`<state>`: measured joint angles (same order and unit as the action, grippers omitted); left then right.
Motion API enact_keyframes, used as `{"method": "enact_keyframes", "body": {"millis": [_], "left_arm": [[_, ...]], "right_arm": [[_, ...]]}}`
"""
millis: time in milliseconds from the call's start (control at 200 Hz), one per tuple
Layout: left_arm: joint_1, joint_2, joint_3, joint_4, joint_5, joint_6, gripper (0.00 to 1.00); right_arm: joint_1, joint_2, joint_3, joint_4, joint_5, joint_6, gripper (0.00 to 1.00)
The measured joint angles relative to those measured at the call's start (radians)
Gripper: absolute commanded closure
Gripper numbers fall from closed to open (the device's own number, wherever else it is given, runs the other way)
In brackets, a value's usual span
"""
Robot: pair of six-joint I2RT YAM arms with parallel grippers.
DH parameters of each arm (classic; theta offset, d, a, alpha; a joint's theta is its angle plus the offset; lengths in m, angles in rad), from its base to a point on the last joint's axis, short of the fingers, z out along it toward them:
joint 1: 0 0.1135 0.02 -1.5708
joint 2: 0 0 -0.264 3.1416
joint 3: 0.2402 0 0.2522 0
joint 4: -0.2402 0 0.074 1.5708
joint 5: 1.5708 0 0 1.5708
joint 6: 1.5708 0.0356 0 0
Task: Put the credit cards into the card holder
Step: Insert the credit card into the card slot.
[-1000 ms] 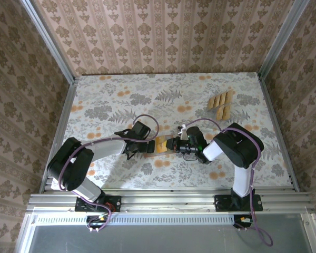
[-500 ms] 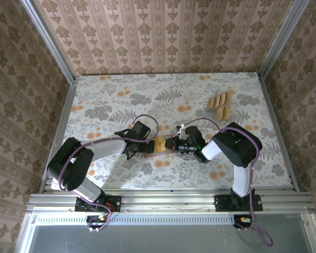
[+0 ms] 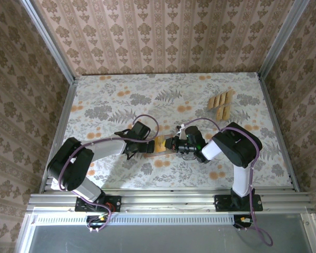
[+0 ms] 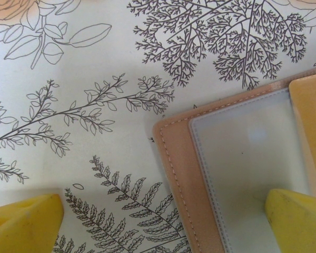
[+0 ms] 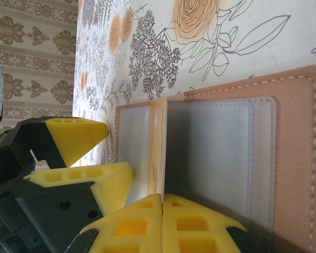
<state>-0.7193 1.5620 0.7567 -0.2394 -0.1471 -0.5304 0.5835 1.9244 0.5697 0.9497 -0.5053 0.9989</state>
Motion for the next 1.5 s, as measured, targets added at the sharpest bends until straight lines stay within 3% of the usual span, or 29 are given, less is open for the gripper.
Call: {"method": "enact_keyframes", "body": {"millis": [1280,1500], "left_arm": [[0.000,-0.002,-0.005,0.006,0.000,0.000,0.00],[0.000,-0.003,-0.005,0.006,0.000,0.000,0.00]], "right_arm": [[0.009,-0.022,0.014,-0.075,0.008,-0.041,1.00],[0.019,-0.048,0.033,-0.125,0.002,-0.062,0.65]]}}
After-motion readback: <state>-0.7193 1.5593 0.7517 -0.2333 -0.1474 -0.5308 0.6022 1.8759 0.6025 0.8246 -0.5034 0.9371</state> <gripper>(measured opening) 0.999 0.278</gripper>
